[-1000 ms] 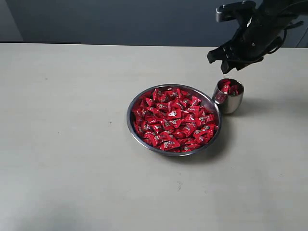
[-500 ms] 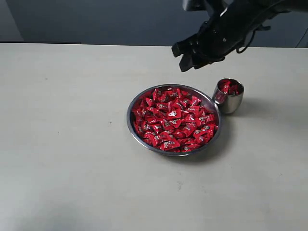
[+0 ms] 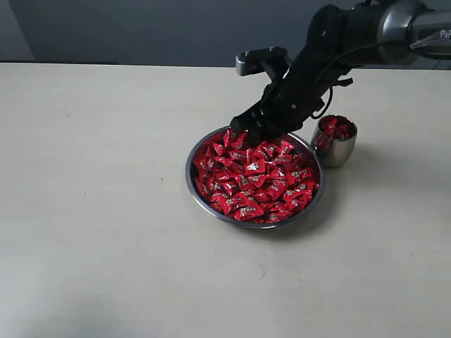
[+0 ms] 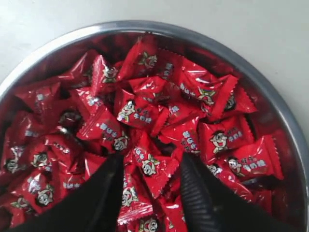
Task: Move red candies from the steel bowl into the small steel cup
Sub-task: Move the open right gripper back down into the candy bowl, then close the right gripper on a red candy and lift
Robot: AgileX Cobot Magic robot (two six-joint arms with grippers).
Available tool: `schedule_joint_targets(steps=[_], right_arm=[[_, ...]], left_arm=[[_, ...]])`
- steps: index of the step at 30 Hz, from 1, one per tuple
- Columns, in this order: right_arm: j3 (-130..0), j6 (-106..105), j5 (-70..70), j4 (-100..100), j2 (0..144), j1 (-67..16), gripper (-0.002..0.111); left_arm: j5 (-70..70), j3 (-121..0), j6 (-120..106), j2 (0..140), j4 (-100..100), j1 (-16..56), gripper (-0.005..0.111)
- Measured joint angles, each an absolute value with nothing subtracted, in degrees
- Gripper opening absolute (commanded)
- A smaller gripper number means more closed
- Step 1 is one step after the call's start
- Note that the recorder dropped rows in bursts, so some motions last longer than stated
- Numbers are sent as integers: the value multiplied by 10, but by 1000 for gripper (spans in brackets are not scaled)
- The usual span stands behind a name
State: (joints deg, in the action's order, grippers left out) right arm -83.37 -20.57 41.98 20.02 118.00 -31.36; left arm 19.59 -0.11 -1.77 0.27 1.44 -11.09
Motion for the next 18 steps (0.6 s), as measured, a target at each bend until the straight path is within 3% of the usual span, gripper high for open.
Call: schedule_joint_targets(steps=[18], right_arm=[[-834, -206, 412, 195, 1235, -314, 38]], left_arm=[[196, -1, -18, 3, 14, -111, 0]])
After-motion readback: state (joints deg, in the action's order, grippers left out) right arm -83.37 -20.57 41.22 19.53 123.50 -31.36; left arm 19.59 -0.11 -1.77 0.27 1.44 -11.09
